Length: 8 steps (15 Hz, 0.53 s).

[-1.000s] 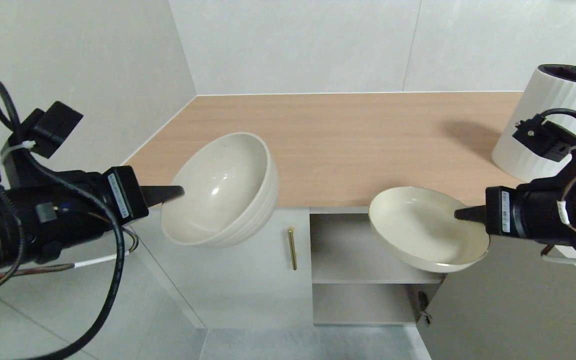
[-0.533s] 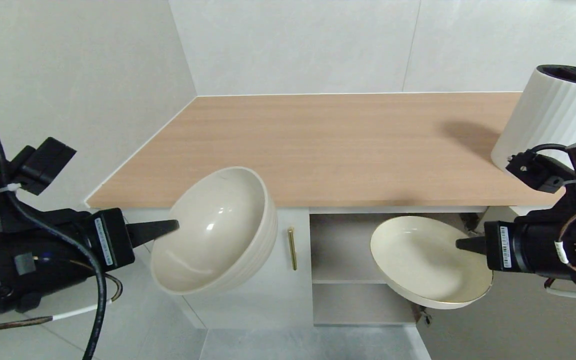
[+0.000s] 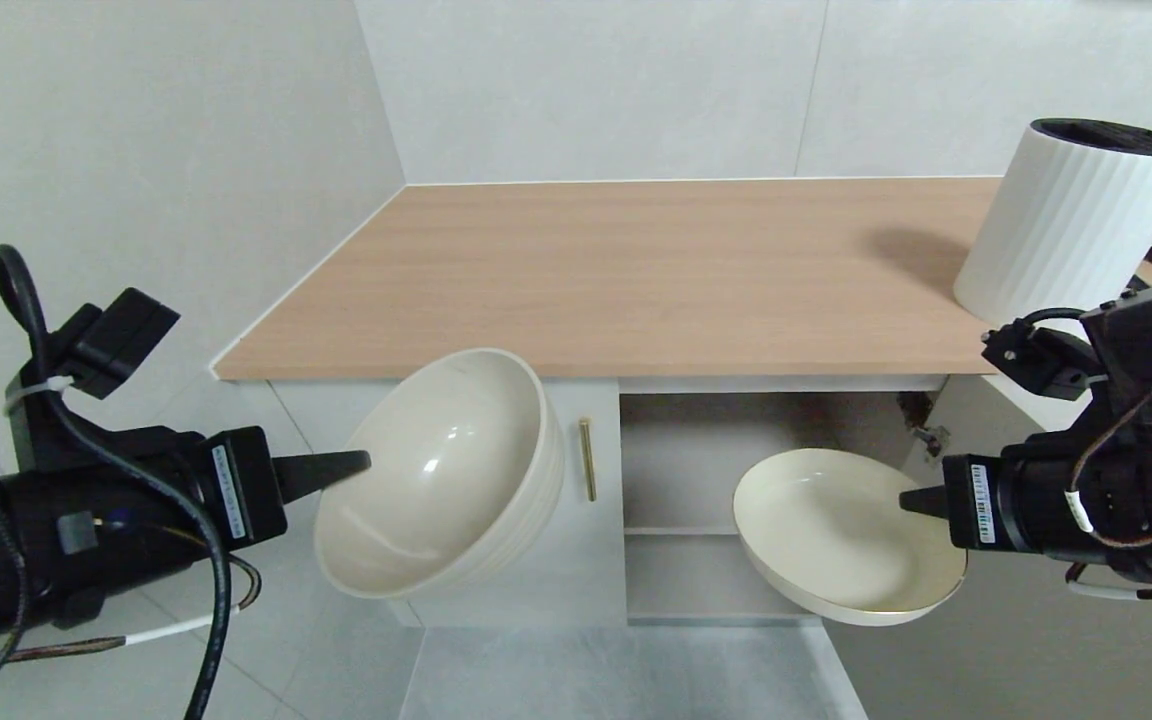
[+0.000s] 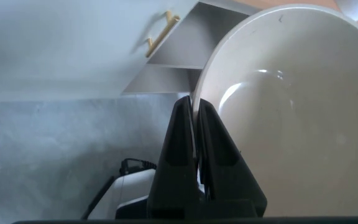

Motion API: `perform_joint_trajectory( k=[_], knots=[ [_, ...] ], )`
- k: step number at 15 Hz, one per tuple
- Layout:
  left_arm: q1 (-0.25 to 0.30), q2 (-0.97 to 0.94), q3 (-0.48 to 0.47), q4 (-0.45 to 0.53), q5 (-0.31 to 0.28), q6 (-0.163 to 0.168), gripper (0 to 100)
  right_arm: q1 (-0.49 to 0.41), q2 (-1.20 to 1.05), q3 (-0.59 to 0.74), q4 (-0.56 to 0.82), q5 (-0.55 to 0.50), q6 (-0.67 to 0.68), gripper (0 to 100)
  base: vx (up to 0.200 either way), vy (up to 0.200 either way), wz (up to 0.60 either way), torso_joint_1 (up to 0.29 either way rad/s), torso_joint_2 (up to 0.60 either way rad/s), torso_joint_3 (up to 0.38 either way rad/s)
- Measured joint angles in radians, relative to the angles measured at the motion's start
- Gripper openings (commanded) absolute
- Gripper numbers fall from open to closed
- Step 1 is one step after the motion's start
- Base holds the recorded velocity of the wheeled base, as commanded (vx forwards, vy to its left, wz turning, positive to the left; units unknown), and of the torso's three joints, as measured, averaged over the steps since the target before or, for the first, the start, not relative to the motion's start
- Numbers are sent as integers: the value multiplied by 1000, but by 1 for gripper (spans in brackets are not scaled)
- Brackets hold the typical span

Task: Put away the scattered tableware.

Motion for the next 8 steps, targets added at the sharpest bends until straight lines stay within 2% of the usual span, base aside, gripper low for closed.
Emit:
perform_joint_trajectory(
  k=[8],
  knots=[
    [-1,5,4,0,0,0,0,-3,14,43,-71,-4,-9,0,0,0,0,0,0,0]
  ],
)
